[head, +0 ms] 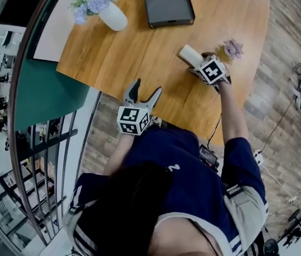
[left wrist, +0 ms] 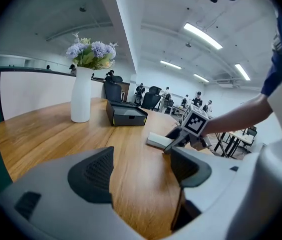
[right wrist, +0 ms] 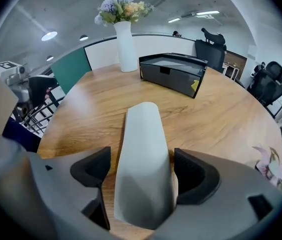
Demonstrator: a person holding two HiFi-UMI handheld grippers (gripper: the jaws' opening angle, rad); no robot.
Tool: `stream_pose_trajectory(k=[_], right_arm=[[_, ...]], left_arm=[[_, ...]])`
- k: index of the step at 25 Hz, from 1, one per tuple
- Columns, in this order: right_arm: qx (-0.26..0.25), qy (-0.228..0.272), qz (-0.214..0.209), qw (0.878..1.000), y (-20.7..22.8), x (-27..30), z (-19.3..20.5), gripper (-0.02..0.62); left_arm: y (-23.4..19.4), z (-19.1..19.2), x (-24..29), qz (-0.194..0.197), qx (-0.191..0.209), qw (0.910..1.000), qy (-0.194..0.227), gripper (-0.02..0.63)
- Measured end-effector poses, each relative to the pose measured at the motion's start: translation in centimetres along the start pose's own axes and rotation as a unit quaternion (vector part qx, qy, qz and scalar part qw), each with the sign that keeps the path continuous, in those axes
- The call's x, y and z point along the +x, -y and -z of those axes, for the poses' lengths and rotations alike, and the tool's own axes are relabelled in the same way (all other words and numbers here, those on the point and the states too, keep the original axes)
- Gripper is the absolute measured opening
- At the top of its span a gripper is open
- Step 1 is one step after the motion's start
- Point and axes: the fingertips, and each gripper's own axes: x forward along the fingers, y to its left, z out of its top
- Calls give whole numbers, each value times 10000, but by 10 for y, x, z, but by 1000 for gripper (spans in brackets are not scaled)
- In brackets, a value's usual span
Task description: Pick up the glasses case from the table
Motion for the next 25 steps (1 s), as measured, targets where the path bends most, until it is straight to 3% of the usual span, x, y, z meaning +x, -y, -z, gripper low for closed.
stream_pose_trajectory(k=[3, 7, 17, 25], right_arm=[[27, -76, -5, 10000, 1, 0, -1, 395], [106, -85, 59, 9999, 1, -1, -2, 322], [172, 49, 181, 9997, -2, -6, 0, 313], [252, 421, 348, 9982, -12, -32, -7, 313]], left_arm=[[3, 1, 3, 11, -31, 10000, -4, 354], [5, -1, 6, 37, -16, 10000, 28, 354], [9, 0, 2, 125, 73, 9999, 4, 343], [14, 3, 6, 372, -137, 9992, 33, 342]])
